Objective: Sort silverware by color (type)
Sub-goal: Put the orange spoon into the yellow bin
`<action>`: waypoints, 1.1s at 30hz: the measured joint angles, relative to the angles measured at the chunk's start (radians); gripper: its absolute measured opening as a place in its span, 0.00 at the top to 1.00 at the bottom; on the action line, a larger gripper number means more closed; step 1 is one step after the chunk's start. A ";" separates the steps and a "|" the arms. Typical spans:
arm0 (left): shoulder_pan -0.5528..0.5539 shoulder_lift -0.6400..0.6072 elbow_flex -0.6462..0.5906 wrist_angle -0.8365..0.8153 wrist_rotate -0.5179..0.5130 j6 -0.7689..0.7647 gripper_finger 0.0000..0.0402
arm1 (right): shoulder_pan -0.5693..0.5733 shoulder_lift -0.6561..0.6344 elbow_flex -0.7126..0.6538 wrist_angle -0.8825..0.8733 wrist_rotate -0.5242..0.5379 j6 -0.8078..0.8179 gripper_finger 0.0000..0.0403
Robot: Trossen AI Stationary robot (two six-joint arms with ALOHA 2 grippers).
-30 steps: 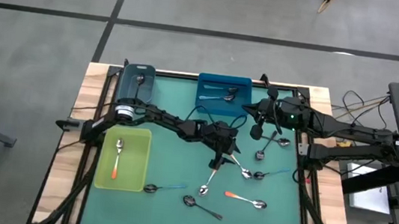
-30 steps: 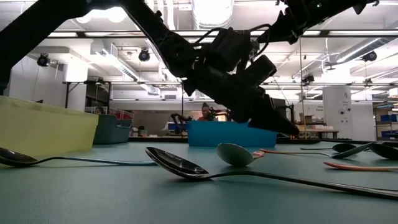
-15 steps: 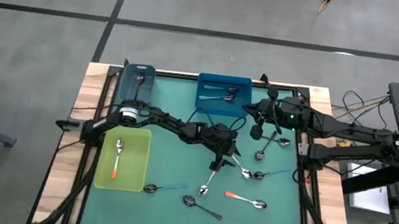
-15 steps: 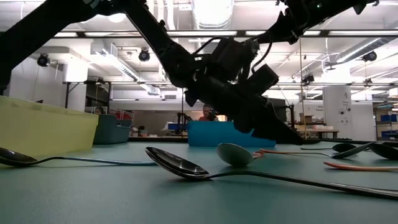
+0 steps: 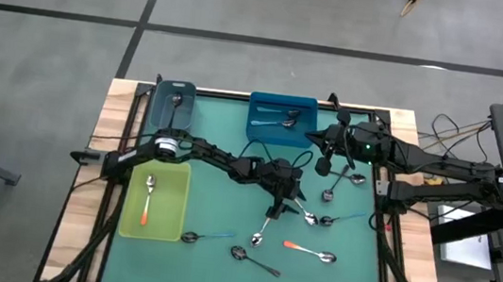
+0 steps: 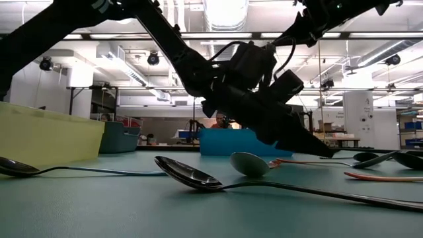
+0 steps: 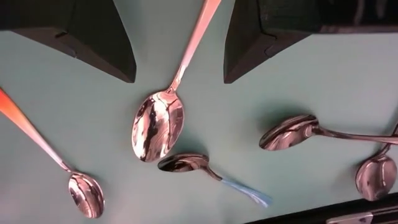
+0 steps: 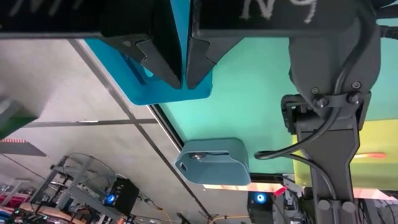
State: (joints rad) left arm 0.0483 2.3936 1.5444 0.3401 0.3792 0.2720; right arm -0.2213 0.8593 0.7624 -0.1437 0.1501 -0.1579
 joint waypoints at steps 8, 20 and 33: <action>0.001 0.036 0.000 0.016 0.006 0.000 0.44 | 0.000 0.000 0.000 -0.001 0.000 0.000 0.97; 0.001 0.050 0.003 0.025 0.006 -0.016 0.58 | 0.000 0.000 0.000 -0.001 0.000 -0.003 0.97; 0.001 0.052 0.002 0.023 -0.001 -0.020 0.81 | 0.000 0.000 0.000 -0.001 0.000 -0.003 0.97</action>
State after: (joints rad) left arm 0.0497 2.4454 1.5463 0.3634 0.3781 0.2523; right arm -0.2214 0.8593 0.7624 -0.1444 0.1501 -0.1608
